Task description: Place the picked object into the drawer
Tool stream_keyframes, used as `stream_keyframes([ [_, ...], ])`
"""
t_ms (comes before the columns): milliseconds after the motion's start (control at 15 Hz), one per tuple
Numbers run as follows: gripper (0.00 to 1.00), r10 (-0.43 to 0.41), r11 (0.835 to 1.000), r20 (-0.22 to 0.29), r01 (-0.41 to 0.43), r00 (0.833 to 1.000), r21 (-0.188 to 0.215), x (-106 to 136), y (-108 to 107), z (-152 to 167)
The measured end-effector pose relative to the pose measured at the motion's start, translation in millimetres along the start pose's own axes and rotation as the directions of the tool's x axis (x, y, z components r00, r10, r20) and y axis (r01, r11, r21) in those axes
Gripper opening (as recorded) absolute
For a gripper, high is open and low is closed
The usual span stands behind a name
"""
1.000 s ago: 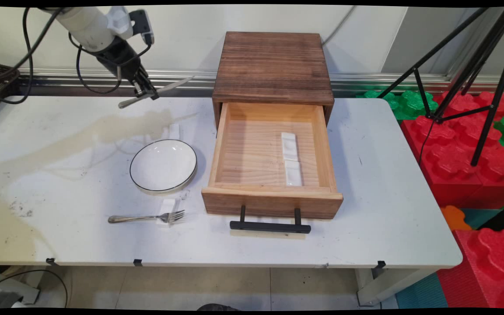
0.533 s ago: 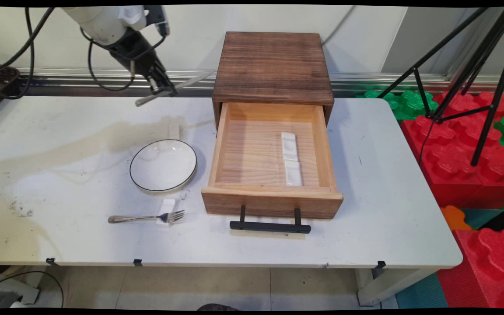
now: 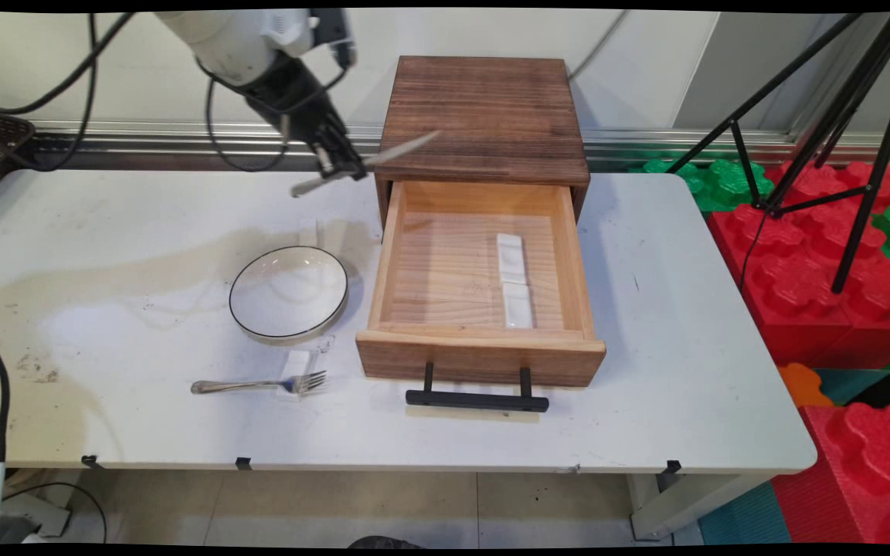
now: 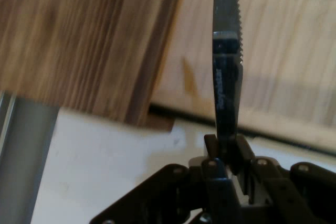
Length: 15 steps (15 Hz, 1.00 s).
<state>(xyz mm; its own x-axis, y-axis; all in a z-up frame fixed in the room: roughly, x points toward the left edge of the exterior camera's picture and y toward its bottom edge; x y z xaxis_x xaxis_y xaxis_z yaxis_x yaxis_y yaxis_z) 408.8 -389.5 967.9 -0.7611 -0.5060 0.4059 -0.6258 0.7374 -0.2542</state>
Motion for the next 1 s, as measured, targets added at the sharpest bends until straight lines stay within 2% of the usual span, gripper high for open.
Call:
stream_keyframes([
  [267, 0.0, 0.035, 0.999, -0.037, -0.036, 0.999, -0.018, 31.1, 19.0, 10.6],
  [600, 0.0, 0.089, 0.995, -0.083, -0.093, 0.993, -0.044, 78.1, 44.7, 38.6],
  [1000, 0.0, 0.127, 0.988, -0.099, -0.134, 0.987, -0.075, 114.1, 66.8, 81.3],
])
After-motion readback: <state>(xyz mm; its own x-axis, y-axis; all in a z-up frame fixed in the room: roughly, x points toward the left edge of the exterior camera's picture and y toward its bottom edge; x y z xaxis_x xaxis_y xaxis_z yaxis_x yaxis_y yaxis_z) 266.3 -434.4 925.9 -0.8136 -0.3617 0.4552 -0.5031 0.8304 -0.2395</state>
